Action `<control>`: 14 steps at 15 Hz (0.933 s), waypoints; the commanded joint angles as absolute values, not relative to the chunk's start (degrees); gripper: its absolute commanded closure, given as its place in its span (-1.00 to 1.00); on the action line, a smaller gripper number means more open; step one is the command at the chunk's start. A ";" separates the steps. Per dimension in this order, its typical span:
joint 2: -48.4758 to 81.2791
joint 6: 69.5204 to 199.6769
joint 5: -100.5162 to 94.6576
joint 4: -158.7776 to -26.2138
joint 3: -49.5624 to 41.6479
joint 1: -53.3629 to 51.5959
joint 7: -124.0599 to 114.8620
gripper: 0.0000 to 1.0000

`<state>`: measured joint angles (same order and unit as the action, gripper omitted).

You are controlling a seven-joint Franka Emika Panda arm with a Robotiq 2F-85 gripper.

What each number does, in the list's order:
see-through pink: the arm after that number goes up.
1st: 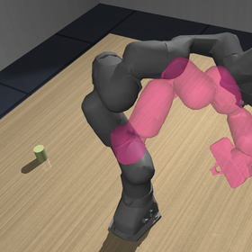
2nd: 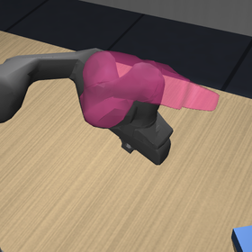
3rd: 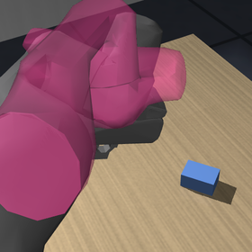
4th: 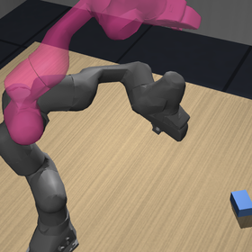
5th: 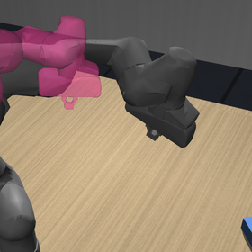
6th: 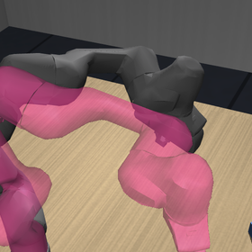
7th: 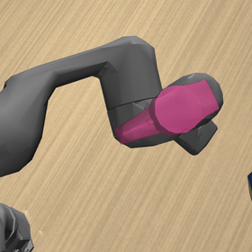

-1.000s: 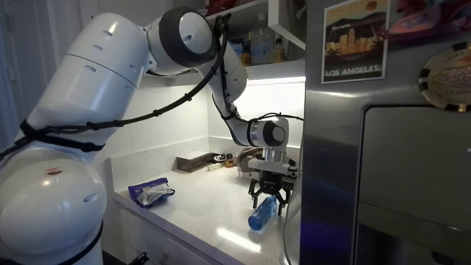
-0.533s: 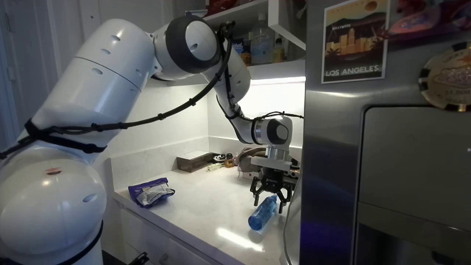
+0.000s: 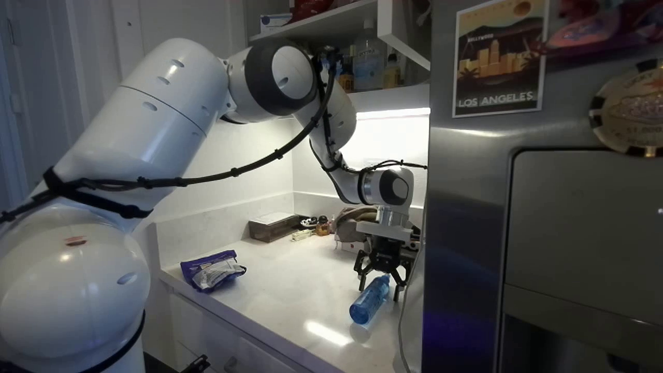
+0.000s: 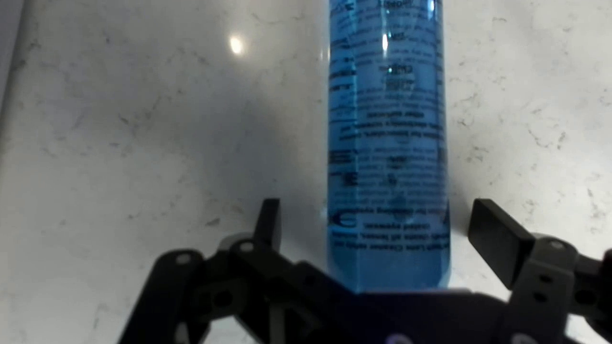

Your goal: Put the spray bottle inside the cabinet

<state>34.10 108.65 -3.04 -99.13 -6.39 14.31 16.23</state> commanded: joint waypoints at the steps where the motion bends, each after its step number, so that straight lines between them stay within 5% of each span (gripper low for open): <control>1: 36.61 104.94 -2.94 -95.14 -6.25 13.90 14.52 -1.00; 6: 38.75 99.94 -3.27 -91.30 -6.31 13.56 13.51 -1.00; 7: 39.38 98.32 -3.12 -90.28 -6.34 13.52 13.08 -0.50; 9: 40.21 95.61 -3.11 -88.57 -6.38 13.39 12.49 -0.35; 14: 40.53 92.94 -3.55 -87.24 -6.36 12.62 10.55 0.46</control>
